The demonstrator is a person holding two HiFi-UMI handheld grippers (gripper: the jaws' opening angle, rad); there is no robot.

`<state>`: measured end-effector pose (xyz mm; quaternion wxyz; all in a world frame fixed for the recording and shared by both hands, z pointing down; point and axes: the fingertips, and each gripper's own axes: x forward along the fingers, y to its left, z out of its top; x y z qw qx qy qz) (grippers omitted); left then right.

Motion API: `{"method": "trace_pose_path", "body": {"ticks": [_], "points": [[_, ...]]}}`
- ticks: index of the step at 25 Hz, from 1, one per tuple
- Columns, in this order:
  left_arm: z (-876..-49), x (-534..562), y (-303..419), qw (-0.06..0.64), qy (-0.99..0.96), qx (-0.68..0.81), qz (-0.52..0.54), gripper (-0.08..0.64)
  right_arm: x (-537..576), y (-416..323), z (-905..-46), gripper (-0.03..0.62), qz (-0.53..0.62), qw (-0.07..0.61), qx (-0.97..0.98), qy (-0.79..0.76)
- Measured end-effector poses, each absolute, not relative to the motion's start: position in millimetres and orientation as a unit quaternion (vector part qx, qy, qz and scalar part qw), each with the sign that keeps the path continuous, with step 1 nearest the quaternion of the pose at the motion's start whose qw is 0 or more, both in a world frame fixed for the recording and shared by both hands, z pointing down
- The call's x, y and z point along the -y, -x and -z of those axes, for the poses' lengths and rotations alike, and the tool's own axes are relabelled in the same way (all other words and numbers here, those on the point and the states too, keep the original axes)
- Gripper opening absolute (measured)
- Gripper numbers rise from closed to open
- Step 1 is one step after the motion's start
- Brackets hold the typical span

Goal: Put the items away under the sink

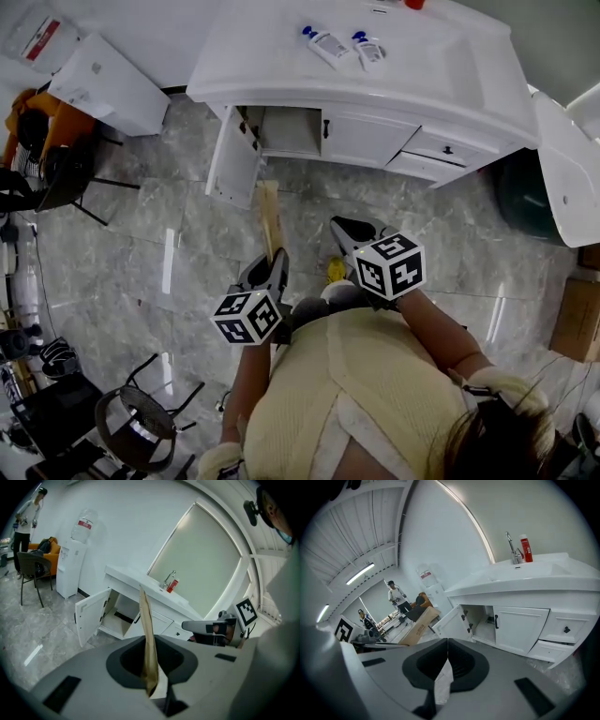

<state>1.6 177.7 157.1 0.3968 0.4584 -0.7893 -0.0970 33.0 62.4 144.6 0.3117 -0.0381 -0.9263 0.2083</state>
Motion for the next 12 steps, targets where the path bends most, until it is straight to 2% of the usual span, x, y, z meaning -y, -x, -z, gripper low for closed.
{"method": "trace_pose_path", "body": {"ticks": [12], "points": [[-186.6, -150.2, 10.0, 0.426, -0.483, 0.76, 0.082, 0.072, -52.7, -20.0, -169.3, 0.025, -0.231, 0.341, 0.911, 0.027]]}}
